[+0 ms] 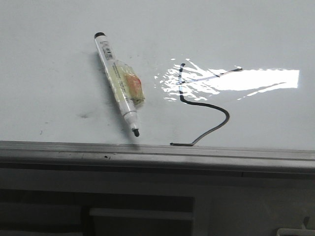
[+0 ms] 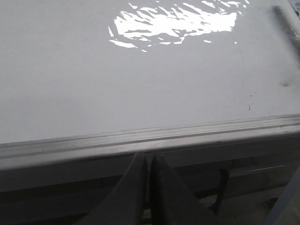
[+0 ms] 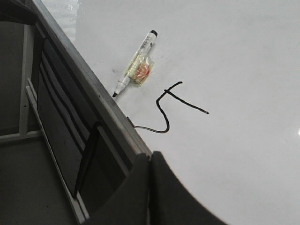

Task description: Write number 5 on whiteboard

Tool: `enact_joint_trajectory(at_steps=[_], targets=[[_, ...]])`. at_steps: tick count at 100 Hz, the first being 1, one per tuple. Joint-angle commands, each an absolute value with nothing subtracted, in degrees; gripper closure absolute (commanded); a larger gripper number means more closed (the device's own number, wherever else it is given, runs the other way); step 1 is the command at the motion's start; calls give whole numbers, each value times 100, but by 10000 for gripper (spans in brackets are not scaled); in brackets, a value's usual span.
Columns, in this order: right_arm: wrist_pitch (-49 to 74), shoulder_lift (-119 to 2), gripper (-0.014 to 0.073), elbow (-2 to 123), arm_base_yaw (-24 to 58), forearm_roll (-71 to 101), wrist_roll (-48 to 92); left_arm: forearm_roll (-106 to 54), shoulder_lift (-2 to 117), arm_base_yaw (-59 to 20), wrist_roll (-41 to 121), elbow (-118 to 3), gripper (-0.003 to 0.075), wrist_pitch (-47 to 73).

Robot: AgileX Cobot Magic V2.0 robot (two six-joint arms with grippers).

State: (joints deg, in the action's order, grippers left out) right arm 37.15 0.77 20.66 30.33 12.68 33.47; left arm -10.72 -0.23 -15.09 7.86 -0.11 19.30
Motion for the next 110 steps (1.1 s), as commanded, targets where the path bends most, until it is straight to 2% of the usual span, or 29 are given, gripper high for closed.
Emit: enact_joint_trajectory(at_steps=[1,68,77,94,110], targets=[[3274,95,658,2204,2998,1288,3355,-961,-171,-1492,675,134,741,1550],[3357,107,658,2153,2873,923,3355,-971,-171,-1492,675,134,741,1550],[2970,107,658,1959,2408,540,2943,-971,-171,-1492,675,134,741,1550],[1816,107,658,1139,974,309,1886,-971,-171,-1492,675,134,741,1550],[1491,107,658,320,51,305,1735,-971,-171,-1492,675,134,741,1550]])
